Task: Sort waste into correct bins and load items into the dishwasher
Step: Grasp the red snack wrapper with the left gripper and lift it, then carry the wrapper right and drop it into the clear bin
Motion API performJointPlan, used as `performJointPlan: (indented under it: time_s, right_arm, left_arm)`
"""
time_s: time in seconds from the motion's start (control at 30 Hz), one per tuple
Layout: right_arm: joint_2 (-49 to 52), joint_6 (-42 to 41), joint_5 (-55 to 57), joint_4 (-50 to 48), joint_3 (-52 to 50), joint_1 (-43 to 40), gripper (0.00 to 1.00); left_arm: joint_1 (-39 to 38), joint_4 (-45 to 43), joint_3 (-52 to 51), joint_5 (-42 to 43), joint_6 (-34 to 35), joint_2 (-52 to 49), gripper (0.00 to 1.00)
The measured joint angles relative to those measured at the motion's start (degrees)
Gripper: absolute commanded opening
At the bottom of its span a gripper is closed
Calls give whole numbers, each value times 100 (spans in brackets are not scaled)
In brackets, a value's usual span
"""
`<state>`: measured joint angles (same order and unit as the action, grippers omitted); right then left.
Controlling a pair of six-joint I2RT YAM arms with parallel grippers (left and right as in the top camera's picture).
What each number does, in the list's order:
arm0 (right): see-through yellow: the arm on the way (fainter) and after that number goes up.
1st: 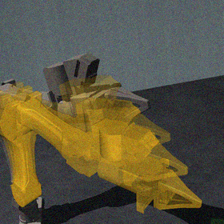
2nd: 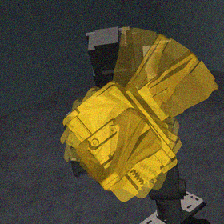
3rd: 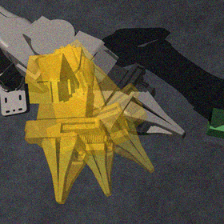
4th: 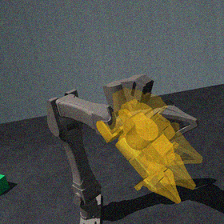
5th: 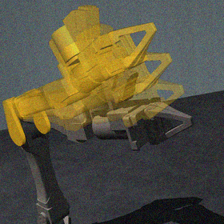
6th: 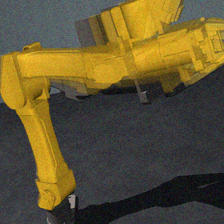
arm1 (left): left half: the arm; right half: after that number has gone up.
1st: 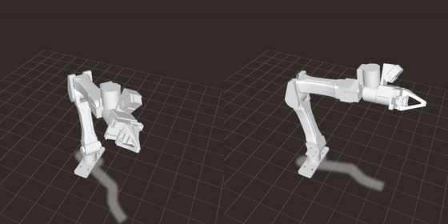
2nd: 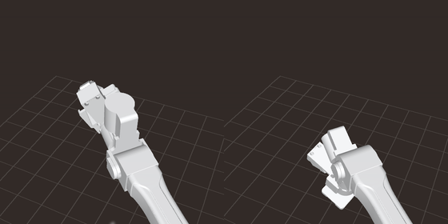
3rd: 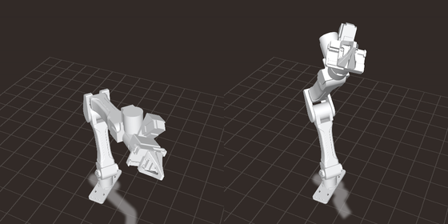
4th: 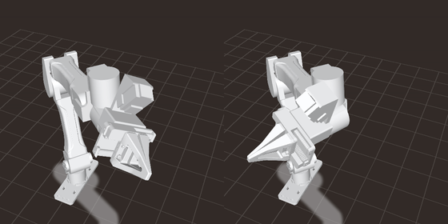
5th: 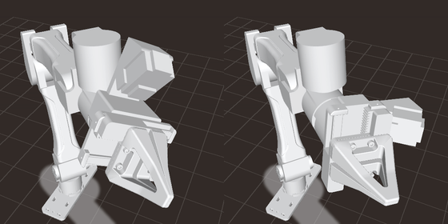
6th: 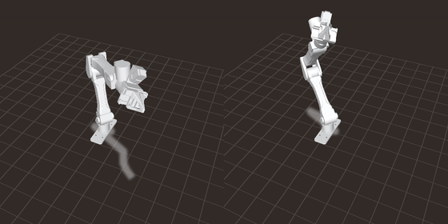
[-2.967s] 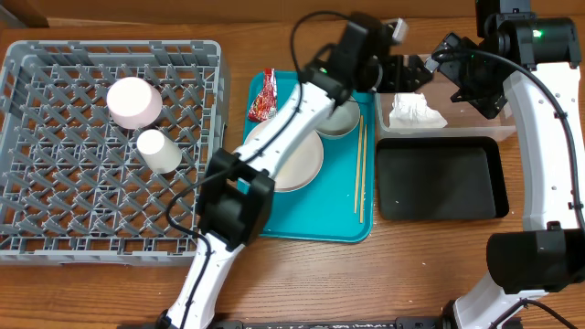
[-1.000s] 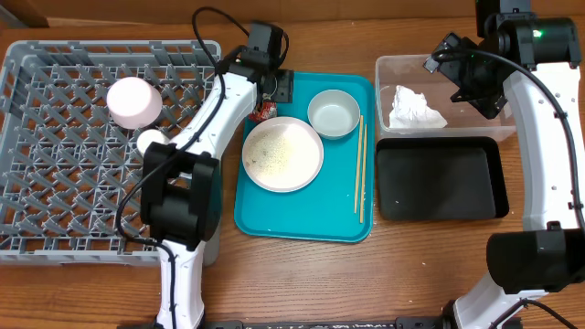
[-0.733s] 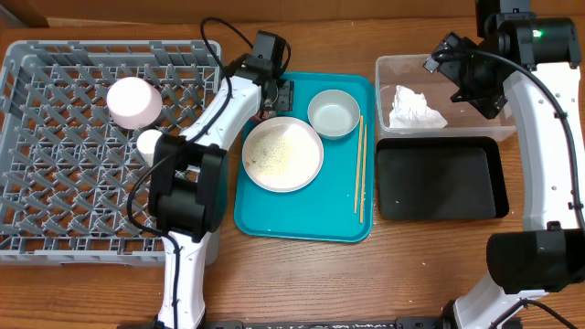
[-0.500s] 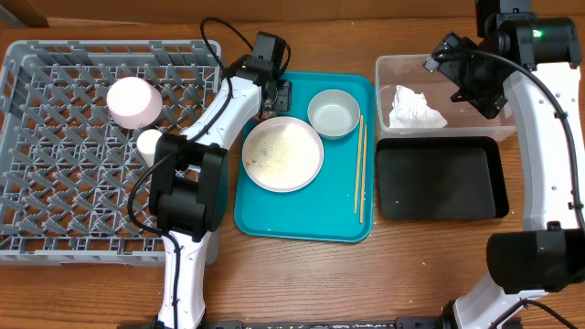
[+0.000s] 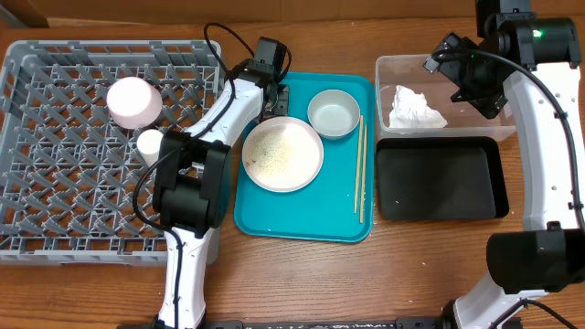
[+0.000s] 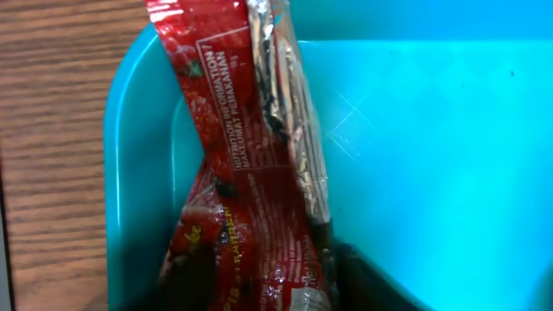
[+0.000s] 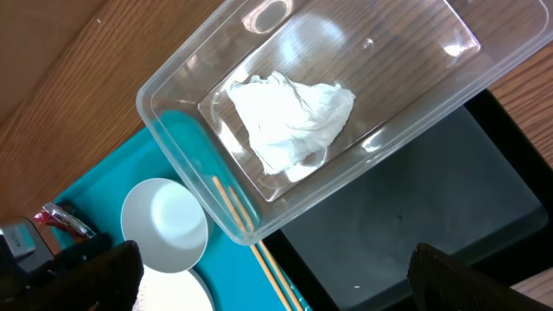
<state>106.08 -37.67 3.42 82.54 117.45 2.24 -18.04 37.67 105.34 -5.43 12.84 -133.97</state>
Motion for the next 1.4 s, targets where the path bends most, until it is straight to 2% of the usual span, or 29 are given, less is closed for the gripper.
performJointPlan:
  time_s: [0.03,0.07,0.1,0.37,0.6,0.77,0.9,1.1,1.4]
  right_arm:
    - [0,0,-4,0,0,0,100]
    - [0,0,0,0,0,0,100]
    - [0,2,-2,0,0,0,100]
    - [0,2,-2,-2,0,0,100]
    - [0,0,-2,0,0,0,100]
    - [0,2,-4,0,0,0,100]
    - [0,2,0,0,0,0,100]
    - [0,0,-2,0,0,0,100]
    - [0,0,-2,0,0,0,100]
  left_arm:
    - [0,-2,0,0,-15,0,21]
    - [0,-2,0,0,2,0,9]
    - [0,-2,0,0,-15,0,4]
    - [0,199,66,109,-63,0,4]
    - [0,785,997,195,-31,81,4]
    - [2,846,1480,337,210,459,4]
    - [0,590,1615,999,472,785,4]
    - [-129,-201,1626,2522,999,872,4]
    - [-1204,-894,1626,2909,1233,872,4]
